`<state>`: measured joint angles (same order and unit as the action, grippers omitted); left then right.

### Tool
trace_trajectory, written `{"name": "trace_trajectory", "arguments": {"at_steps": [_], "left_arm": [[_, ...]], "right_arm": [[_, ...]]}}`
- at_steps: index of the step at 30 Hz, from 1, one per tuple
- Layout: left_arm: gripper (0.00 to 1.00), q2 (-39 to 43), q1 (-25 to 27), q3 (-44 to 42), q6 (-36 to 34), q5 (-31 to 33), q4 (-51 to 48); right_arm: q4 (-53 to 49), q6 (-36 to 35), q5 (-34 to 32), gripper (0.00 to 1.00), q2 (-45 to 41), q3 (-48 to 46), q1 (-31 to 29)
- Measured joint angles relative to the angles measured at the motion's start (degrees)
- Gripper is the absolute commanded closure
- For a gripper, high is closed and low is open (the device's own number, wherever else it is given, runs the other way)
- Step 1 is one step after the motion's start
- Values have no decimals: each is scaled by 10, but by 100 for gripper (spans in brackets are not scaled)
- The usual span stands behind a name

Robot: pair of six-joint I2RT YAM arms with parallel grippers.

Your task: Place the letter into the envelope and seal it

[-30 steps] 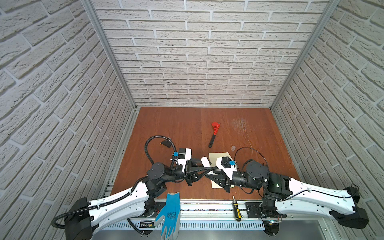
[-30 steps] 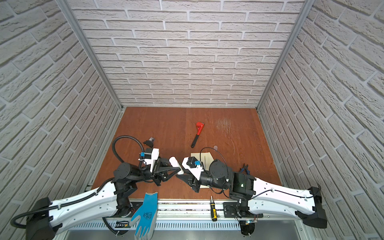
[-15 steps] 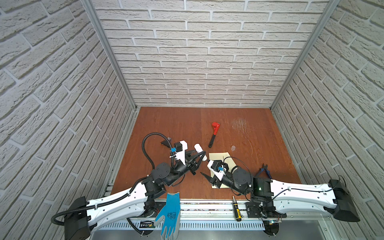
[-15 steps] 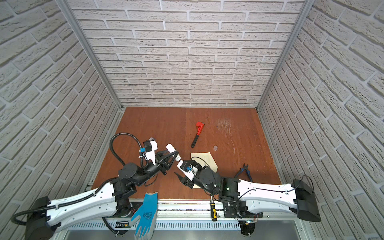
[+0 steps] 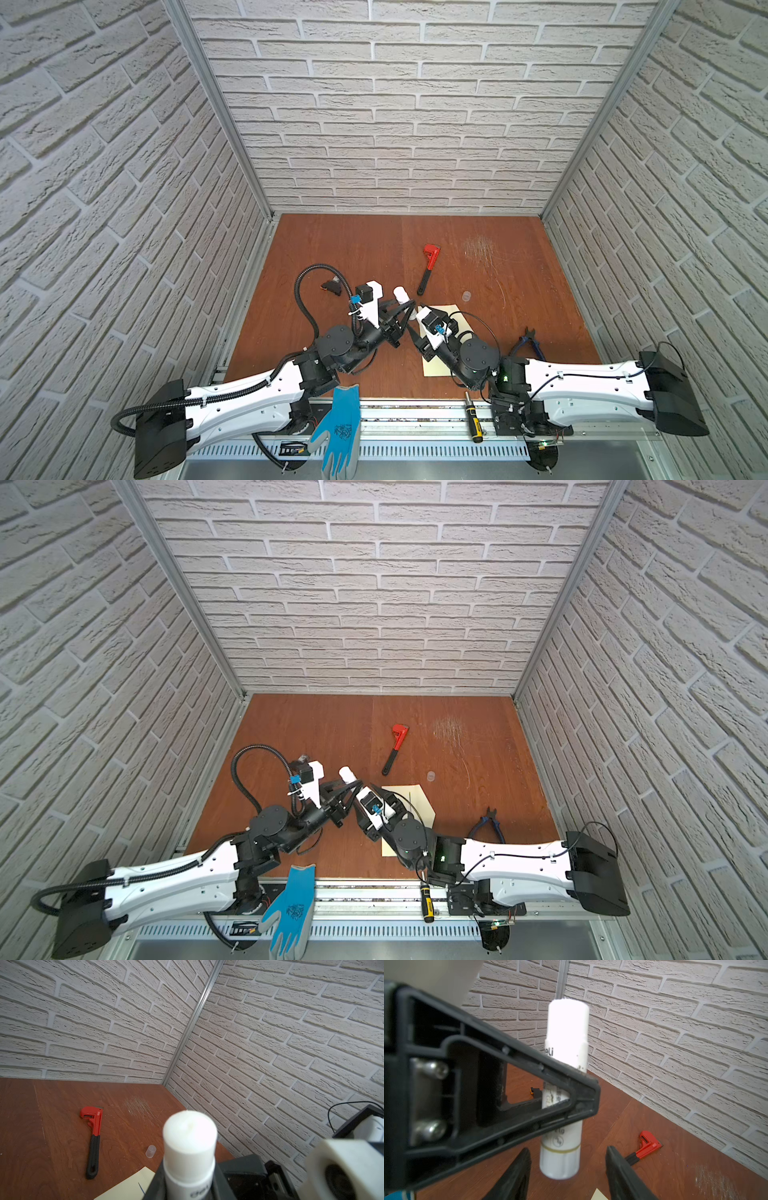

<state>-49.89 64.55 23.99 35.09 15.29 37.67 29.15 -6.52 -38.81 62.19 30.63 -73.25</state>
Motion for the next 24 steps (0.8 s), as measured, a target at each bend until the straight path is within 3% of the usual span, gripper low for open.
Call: {"name": "trace_trajectory", "arguments": {"at_steps": [5, 16, 19, 21, 24], "left_arm": [[100, -7, 1, 0, 0, 0, 1], [100, -23, 2, 0, 2, -2, 15], [100, -24, 3, 0, 3, -3, 17], [100, -23, 3, 0, 3, -3, 18], [100, -23, 4, 0, 5, -5, 18]], "right_arm": [[0, 0, -7, 60, 5, 3, 0], [2, 2, -9, 74, 21, 14, 0], [2, 2, -9, 70, 21, 15, 0], [1, 5, -9, 58, 21, 16, 0], [-5, 5, -4, 53, 21, 20, 0]]}}
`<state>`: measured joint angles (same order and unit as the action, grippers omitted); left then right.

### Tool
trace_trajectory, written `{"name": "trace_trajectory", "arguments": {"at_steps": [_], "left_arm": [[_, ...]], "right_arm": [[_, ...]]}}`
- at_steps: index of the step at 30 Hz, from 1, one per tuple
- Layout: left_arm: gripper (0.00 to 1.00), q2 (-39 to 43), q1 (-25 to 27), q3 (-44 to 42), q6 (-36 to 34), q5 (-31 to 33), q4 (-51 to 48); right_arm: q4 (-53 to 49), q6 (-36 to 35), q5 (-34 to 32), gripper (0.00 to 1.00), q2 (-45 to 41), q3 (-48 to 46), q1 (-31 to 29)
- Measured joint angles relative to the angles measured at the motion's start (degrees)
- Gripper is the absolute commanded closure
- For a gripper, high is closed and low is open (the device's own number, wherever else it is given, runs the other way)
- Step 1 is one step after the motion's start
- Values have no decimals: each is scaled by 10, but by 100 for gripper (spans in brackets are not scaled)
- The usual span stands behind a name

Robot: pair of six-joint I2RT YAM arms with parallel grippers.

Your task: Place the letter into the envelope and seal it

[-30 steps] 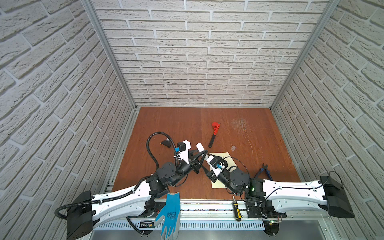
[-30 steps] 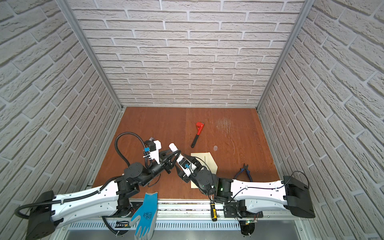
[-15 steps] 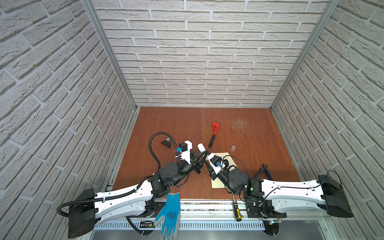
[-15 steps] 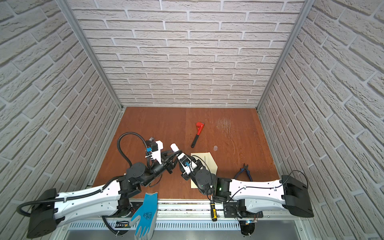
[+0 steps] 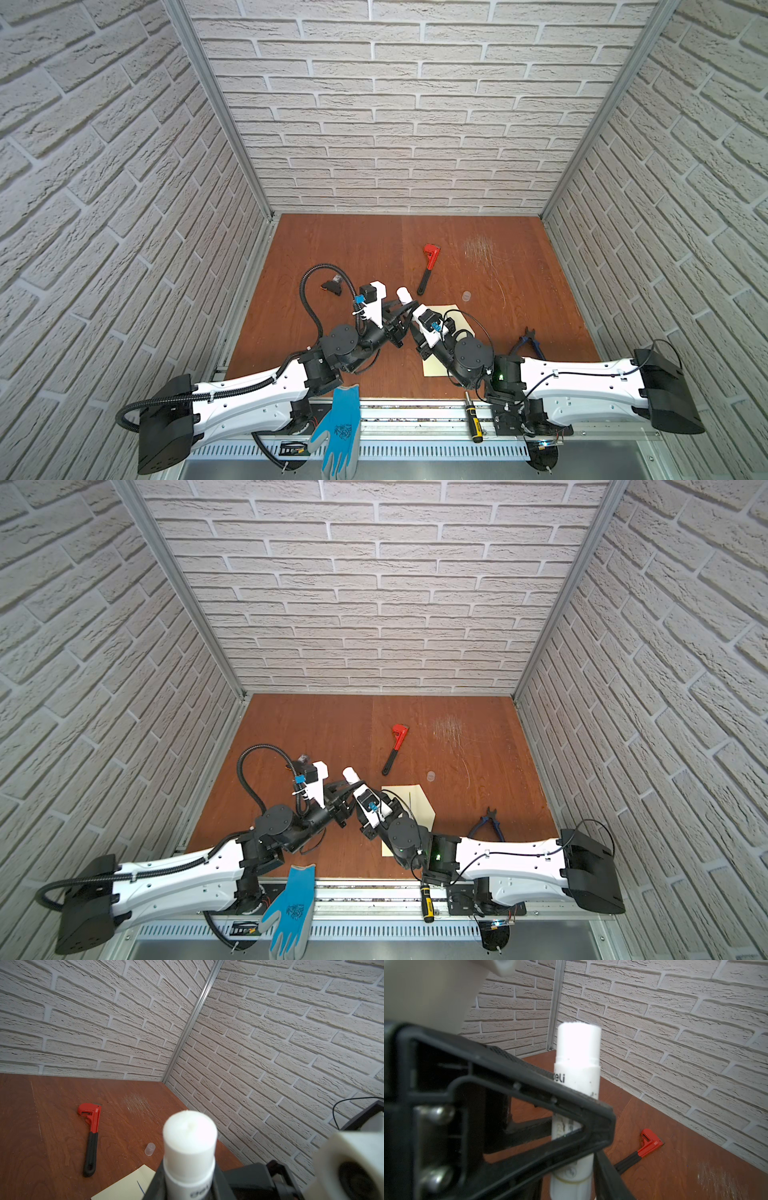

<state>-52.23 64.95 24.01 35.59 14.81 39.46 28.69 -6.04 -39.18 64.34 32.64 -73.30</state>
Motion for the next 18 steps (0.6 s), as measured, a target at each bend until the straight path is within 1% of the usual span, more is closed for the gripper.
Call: {"name": "trace_trajectory", "arguments": {"at_steps": [8, 18], "left_arm": [[100, 6, 0, 0, 0, -3, 0], [100, 9, 0, 0, 0, -6, 0]], "right_arm": [[-12, 9, 0, 62, 0, 1, 0], [-14, 13, 1, 83, 0, 1, 2]]}}
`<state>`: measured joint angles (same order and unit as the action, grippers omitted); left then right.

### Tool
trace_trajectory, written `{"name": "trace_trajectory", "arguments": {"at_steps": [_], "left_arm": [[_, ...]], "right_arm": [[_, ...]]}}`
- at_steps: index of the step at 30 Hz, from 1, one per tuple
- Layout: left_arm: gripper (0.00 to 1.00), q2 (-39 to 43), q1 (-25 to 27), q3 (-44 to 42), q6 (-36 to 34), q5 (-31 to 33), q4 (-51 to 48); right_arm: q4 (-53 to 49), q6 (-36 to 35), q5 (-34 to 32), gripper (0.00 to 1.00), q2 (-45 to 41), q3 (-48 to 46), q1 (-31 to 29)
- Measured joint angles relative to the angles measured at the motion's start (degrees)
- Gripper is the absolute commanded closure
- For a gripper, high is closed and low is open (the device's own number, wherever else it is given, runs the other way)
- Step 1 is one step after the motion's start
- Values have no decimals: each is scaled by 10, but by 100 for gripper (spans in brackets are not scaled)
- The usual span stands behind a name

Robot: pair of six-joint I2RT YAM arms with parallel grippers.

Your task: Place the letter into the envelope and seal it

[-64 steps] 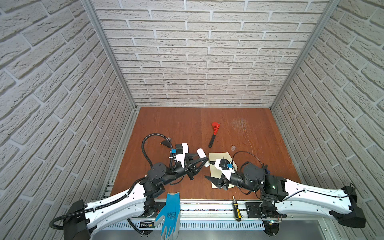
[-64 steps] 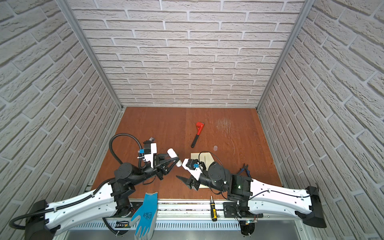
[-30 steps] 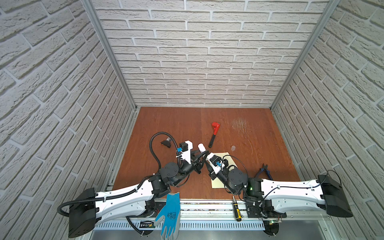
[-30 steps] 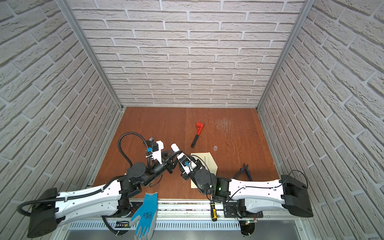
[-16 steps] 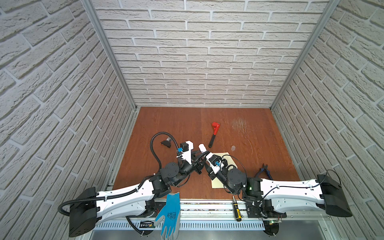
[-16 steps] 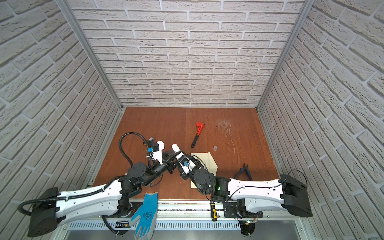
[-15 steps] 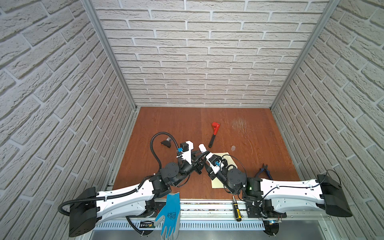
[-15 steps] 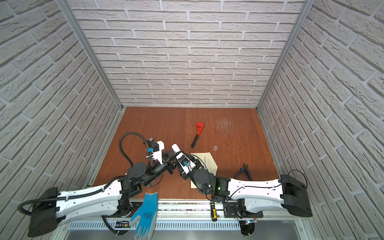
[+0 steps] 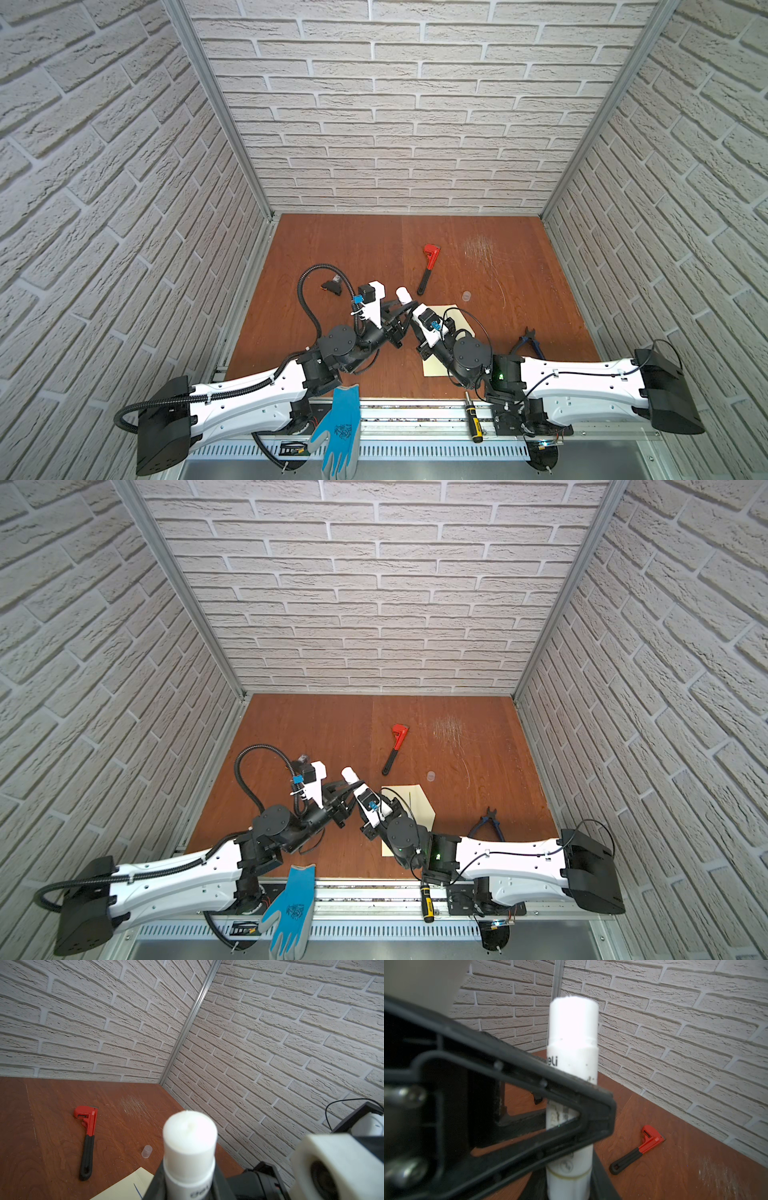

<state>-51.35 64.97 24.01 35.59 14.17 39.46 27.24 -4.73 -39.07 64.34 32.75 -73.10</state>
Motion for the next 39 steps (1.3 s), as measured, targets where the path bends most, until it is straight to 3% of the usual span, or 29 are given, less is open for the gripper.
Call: {"name": "trace_trajectory", "arguments": {"at_steps": [7, 11, 21, 25, 31, 33, 36, 39], "left_arm": [[100, -9, 0, 0, 2, -4, 8], [100, 4, -14, 0, 8, -35, 1], [100, 94, -75, -24, 23, -310, -6], [100, 108, -79, -39, 19, -370, 0], [100, 104, -82, -40, 20, -408, 27], [100, 96, -84, -40, 20, -412, 35], [100, 91, -85, -40, 19, -411, 38], [100, 91, -83, -40, 15, -392, 28]], "right_arm": [[-19, 0, 7, 93, -6, 2, 3], [-54, 5, 41, 94, -35, 5, 6], [-161, 57, 310, 94, -161, 7, 40], [-212, 91, 410, 94, -173, 18, 61], [-263, 134, 514, 92, -158, 58, 93], [-270, 143, 534, 85, -147, 69, 102], [-275, 146, 540, 59, -142, 71, 106], [-276, 129, 522, 43, -142, 71, 106]]}}
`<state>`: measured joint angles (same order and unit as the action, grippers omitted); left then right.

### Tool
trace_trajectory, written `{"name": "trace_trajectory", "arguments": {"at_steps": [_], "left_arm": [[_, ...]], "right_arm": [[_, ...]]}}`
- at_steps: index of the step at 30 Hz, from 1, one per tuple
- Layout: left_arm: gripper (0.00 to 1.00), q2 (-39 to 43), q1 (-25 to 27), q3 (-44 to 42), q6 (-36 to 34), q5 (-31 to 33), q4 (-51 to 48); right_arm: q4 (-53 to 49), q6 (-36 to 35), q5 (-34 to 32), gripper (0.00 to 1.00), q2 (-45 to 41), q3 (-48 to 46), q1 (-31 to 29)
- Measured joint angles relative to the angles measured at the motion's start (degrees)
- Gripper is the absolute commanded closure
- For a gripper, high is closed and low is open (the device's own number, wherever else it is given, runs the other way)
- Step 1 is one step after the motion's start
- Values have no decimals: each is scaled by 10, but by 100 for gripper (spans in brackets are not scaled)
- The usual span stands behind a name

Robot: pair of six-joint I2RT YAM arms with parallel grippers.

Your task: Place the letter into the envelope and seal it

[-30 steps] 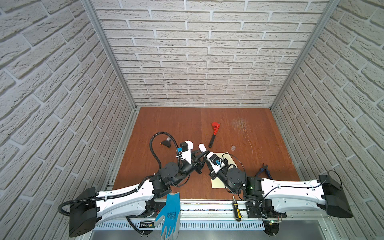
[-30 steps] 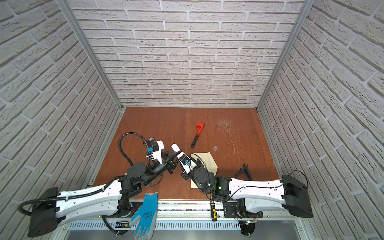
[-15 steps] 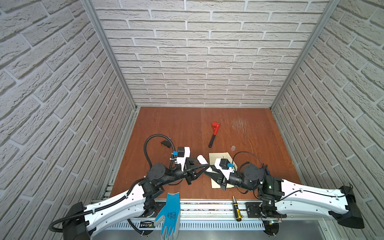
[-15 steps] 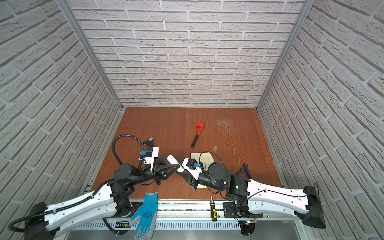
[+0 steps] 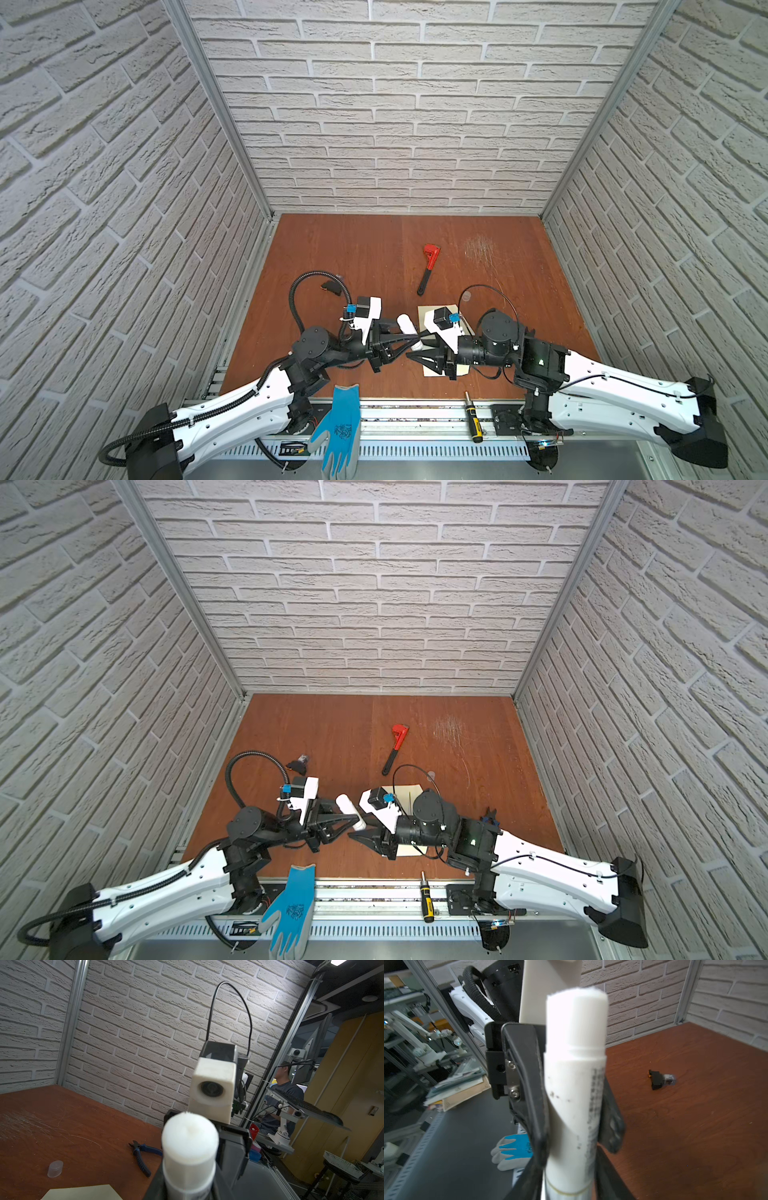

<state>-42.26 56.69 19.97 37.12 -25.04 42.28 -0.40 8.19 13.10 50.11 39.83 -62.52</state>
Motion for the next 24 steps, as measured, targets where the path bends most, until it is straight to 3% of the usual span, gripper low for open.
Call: {"name": "trace_trajectory", "arguments": {"at_steps": [5, 9, 16, 24], "left_arm": [[100, 42, 5, 2, -11, 93, -49], [100, 63, 9, 15, -17, 181, -84], [100, 30, 36, 32, -16, 327, -111], [100, -31, 57, 63, -16, 383, -125]], "right_arm": [[10, -43, -79, 32, -28, -29, -2], [42, -70, -154, 33, -38, -68, -12], [210, -135, -304, 38, 15, -146, -80], [351, -183, -407, 37, 97, -151, -96]]}}
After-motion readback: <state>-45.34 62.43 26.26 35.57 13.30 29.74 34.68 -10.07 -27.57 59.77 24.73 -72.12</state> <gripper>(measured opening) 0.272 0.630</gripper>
